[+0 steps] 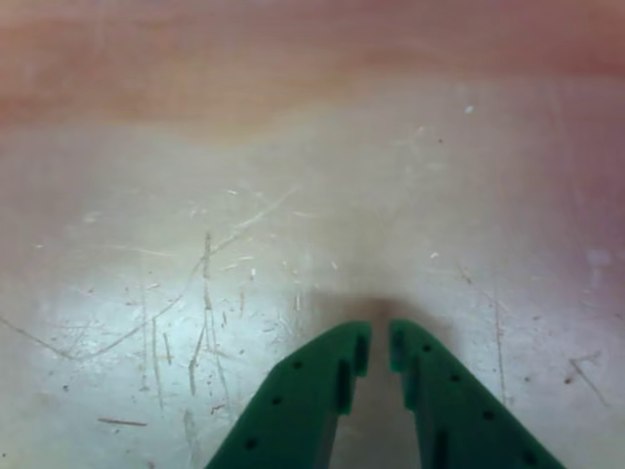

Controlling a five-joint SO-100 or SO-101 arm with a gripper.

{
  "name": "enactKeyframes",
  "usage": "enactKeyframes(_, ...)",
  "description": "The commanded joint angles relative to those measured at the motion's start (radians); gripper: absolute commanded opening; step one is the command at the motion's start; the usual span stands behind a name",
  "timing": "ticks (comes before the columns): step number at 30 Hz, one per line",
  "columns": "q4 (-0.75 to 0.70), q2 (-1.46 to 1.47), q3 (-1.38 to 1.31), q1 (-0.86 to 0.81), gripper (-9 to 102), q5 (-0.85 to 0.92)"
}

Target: Put all lego bricks in the bin.

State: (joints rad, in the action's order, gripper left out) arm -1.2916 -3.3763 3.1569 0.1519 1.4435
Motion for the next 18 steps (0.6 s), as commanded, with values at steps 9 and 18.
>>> enactKeyframes(9,-0.034,0.003,-0.009,0.046,0,0.029)
enactKeyframes(18,-0.035,0.005,-0.009,0.029,0,-0.071)
